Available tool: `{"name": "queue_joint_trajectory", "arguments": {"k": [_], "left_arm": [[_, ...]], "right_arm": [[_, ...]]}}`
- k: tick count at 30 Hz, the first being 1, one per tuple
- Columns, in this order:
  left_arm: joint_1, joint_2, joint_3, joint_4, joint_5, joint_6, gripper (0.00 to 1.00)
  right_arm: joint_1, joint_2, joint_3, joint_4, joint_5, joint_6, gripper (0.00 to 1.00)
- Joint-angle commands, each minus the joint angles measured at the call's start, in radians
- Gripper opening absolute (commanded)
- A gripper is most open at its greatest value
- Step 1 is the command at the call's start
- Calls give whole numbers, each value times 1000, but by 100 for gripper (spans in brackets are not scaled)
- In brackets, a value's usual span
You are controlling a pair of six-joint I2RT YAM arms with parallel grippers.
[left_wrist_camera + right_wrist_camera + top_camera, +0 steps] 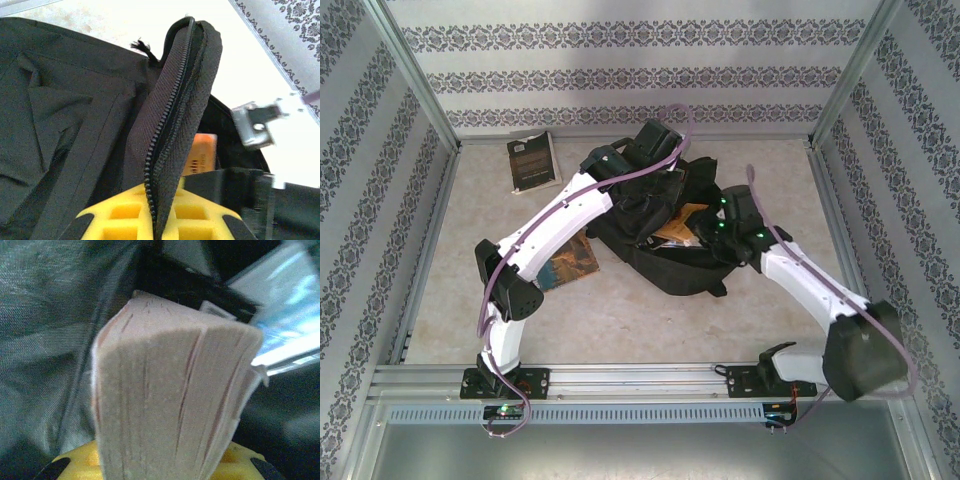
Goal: Pack the student bag
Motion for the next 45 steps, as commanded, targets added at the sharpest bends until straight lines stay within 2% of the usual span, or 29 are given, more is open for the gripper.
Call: {"name": "queue_joint_trajectory", "arguments": {"k": [1, 4, 5, 6, 7, 8, 11, 14, 17, 24, 31, 35, 38, 41, 45], "left_arm": [[0, -96, 19, 113, 3, 17, 0], [5, -106, 20, 118, -9, 11, 0], [8, -109, 15, 121, -7, 7, 0], [13, -112, 12, 123, -4, 2, 0], [18, -113, 10, 124, -2, -6, 0], [22, -112, 8, 125, 3, -11, 0], [39, -115, -5, 126, 12, -24, 0], [54, -123, -26, 136, 23, -33, 0], [60, -122, -28, 141, 34, -34, 0], [62, -107, -31, 151, 62, -24, 0], [49, -70, -36, 195, 170, -60, 0], [-6, -26, -28, 226, 250, -82, 0], [-42, 4, -28, 251, 311, -111, 1], [-75, 16, -41, 247, 328, -101, 2], [-86, 5, -91, 233, 344, -101, 6]], "right_arm": [[47, 93, 44, 249, 9, 68, 0], [89, 198, 54, 370, 45, 98, 0], [104, 236, 70, 386, 59, 95, 7], [113, 265, 86, 388, 66, 92, 23], [126, 311, 114, 387, 66, 81, 53], [132, 338, 139, 377, 58, 70, 65], [138, 345, 174, 310, 73, 19, 82], [135, 277, 168, 208, 129, -50, 92], [126, 209, 162, 99, 168, -115, 96], [127, 25, 160, -145, 308, -234, 97], [110, -255, 152, -481, 554, -272, 93], [32, -396, 171, -665, 673, -275, 90], [-107, -445, 228, -785, 695, -304, 89], [-212, -470, 269, -812, 677, -371, 89], [-210, -468, 329, -826, 752, -403, 89]]}}
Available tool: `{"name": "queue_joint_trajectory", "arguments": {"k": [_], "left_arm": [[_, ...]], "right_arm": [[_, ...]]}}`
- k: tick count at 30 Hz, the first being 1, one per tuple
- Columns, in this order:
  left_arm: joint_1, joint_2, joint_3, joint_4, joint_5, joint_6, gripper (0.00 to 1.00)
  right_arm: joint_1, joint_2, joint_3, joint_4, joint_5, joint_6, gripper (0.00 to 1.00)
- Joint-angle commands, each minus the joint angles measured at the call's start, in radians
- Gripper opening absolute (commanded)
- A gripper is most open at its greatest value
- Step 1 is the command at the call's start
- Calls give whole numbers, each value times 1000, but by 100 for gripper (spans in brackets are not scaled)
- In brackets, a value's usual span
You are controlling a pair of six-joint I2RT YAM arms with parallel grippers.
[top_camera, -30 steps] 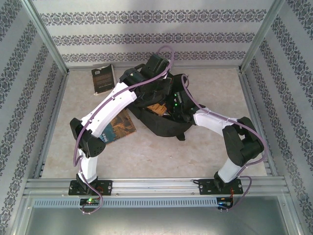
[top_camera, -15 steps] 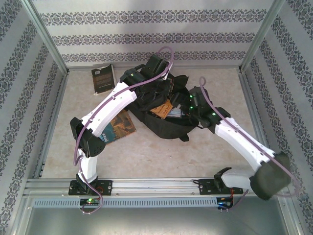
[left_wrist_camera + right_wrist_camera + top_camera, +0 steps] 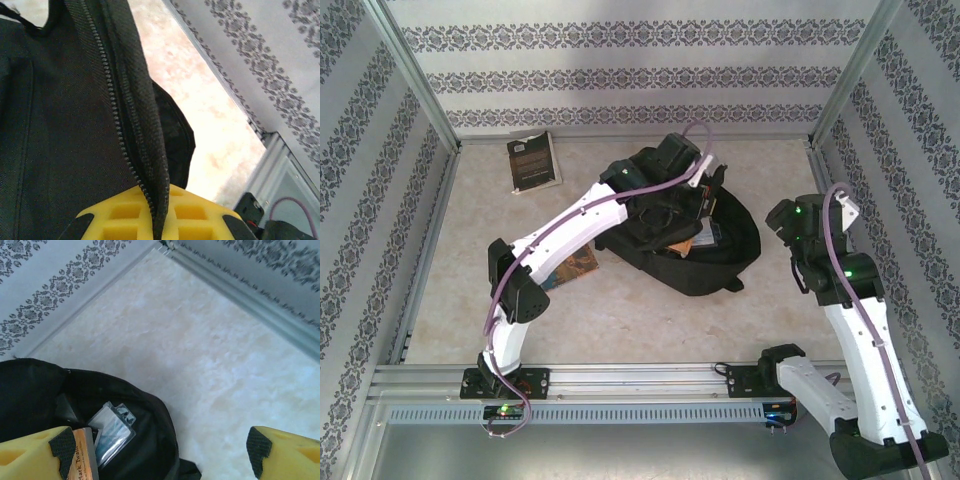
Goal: Pack the student bag
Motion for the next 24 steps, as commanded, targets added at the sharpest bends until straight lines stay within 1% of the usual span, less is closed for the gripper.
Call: {"name": "queue_joint_trajectory", "arguments": {"k": [1, 3, 4, 6, 7, 8, 9, 11, 13, 14, 16, 18, 19, 21, 22, 23, 24], "left_arm": [[-11, -32, -30, 81, 70, -15, 8], [-11, -44, -43, 72, 78, -6, 14], [-11, -48, -44, 71, 89, -3, 22], [-10, -62, -46, 69, 112, 5, 50], [-7, -74, -47, 66, 123, 13, 57], [0, -90, -48, 55, 122, 23, 61], [13, -116, -60, 43, 110, 27, 64], [55, -191, -133, 46, 91, 17, 67], [120, -303, -274, 86, 62, -21, 68], [161, -380, -376, 128, 44, -47, 69], [249, -529, -568, 188, -19, -114, 72], [359, -669, -744, 188, -107, -187, 76], [407, -719, -807, 171, -133, -212, 77], [528, -791, -917, 99, -152, -270, 77], [572, -815, -958, 72, -164, -291, 77], [605, -840, -1010, 53, -195, -312, 78], [621, -862, -1053, 40, -244, -332, 82]], "right_arm": [[-4, 5, 53, -64, 77, -55, 89], [-4, 15, 68, -47, 72, -58, 89], [-3, 21, 74, -40, 67, -60, 90], [0, 37, 92, -22, 46, -71, 90], [3, 43, 102, -12, 32, -80, 90], [7, 50, 113, 2, 9, -92, 90], [15, 58, 121, 20, -28, -112, 90], [35, 76, 131, 61, -112, -155, 90], [75, 103, 135, 97, -185, -186, 89], [108, 123, 132, 125, -232, -206, 89], [206, 180, 139, 165, -290, -244, 88], [335, 272, 181, 167, -315, -301, 88], [382, 322, 203, 164, -327, -316, 88], [456, 431, 248, 184, -433, -336, 88], [488, 480, 271, 184, -467, -336, 88], [523, 538, 304, 181, -495, -341, 87], [558, 597, 339, 176, -521, -351, 87]]}}
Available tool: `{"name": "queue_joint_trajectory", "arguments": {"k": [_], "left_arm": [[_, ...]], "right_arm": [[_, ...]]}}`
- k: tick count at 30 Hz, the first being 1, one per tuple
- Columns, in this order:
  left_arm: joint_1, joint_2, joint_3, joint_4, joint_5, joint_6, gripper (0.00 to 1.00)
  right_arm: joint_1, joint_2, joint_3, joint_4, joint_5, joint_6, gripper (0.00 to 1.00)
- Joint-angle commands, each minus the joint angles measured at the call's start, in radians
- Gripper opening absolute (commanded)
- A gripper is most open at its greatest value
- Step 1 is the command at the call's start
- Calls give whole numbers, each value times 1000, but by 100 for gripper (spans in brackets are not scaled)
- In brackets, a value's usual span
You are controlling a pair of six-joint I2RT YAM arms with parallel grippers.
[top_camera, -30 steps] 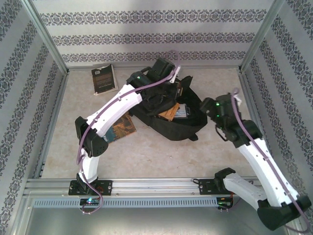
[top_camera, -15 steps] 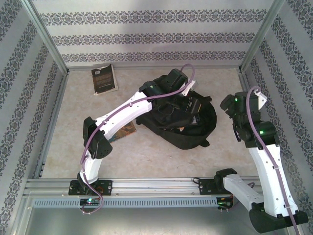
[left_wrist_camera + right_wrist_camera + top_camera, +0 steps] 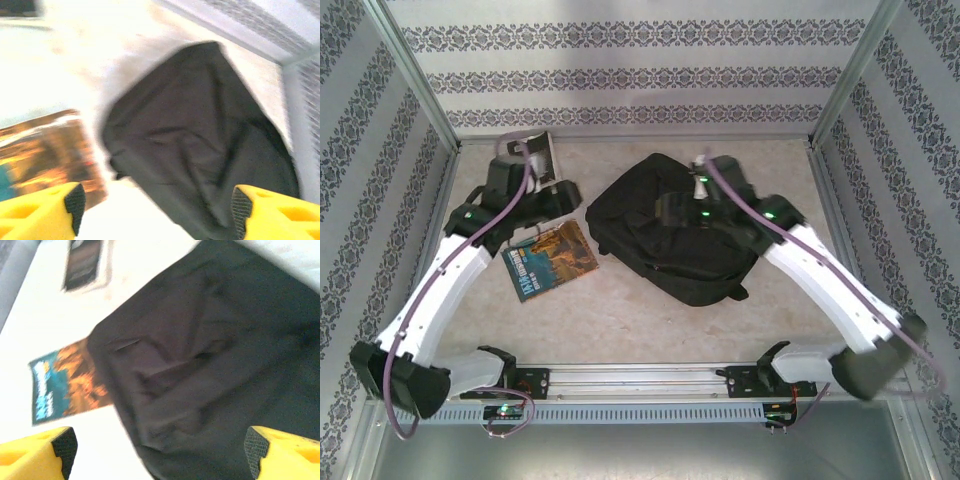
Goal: Pack the student bag
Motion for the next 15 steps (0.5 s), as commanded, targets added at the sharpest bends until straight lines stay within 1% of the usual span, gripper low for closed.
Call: {"name": "queue_joint_trajectory", "arguments": {"k": [1, 4, 6, 7, 9, 12, 15], "left_arm": [[51, -28, -138, -82, -131, -125, 83], [108, -29, -238, -77, -141, -190, 84], [172, -16, -306, -73, -140, -234, 85], [207, -16, -344, -57, -130, -256, 85], [279, -25, -446, 37, -82, -290, 85], [333, 7, -516, 124, -50, -316, 84], [343, 26, -515, 141, -92, -299, 85]], "right_arm": [[98, 157, 105, 1, -168, -75, 87], [161, 331, 221, -49, -204, -84, 86], [190, 433, 270, -47, -250, -74, 85], [204, 478, 294, -52, -266, -72, 84], [235, 585, 364, -77, -287, -97, 83], [267, 740, 493, -137, -221, -128, 81], [253, 850, 570, -148, -163, -62, 79]]}}
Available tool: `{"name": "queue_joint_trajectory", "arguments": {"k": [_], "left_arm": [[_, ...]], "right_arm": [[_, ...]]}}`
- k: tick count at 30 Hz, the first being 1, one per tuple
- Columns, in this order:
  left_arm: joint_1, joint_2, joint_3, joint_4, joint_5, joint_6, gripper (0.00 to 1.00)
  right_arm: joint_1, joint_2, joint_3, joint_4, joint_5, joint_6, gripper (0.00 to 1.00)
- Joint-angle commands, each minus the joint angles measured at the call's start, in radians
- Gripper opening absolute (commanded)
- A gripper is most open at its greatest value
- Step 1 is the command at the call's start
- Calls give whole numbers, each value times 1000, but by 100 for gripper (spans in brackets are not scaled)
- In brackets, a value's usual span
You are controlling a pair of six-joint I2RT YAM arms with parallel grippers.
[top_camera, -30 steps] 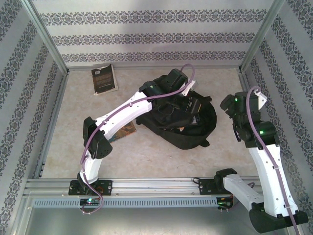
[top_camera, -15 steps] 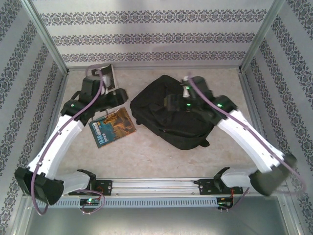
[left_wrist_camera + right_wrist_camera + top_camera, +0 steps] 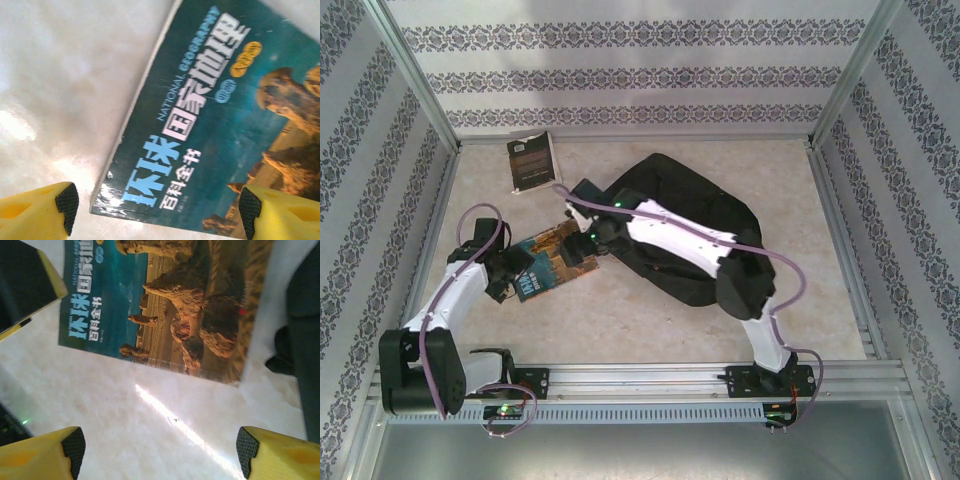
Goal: Pack the student bag
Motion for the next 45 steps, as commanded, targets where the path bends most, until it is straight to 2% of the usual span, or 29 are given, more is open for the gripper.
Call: {"name": "queue_joint_trajectory", "arguments": {"k": [1, 3, 9, 11, 17, 23, 27, 34, 41, 45], "left_arm": [[18, 7, 16, 100, -28, -23, 85], [29, 14, 22, 103, -63, -16, 85], [47, 117, 33, 170, -62, -3, 84], [48, 161, 39, 187, -65, -3, 84], [49, 280, 83, 250, 2, 40, 83], [47, 389, 124, 261, 116, 74, 82], [39, 415, 130, 281, 202, 93, 75], [-34, 402, 154, 252, 266, 128, 71], [-155, 347, 131, 201, 276, 156, 70], [-234, 309, 124, 137, 237, 171, 70]], "right_arm": [[-13, 95, 90, -74, 65, 30, 79], [-15, 147, 126, -72, 82, 49, 80], [-22, 265, 212, -105, 220, 85, 84], [-32, 298, 238, -101, 224, 102, 84], [-52, 379, 311, -58, 105, 138, 84], [-52, 397, 285, -22, -16, 137, 83], [-45, 356, 228, -1, -63, 112, 81], [-45, 251, 84, 21, -117, 65, 79], [-32, 66, -219, 137, -181, 47, 79], [-12, -32, -373, 153, -208, 1, 79]]}}
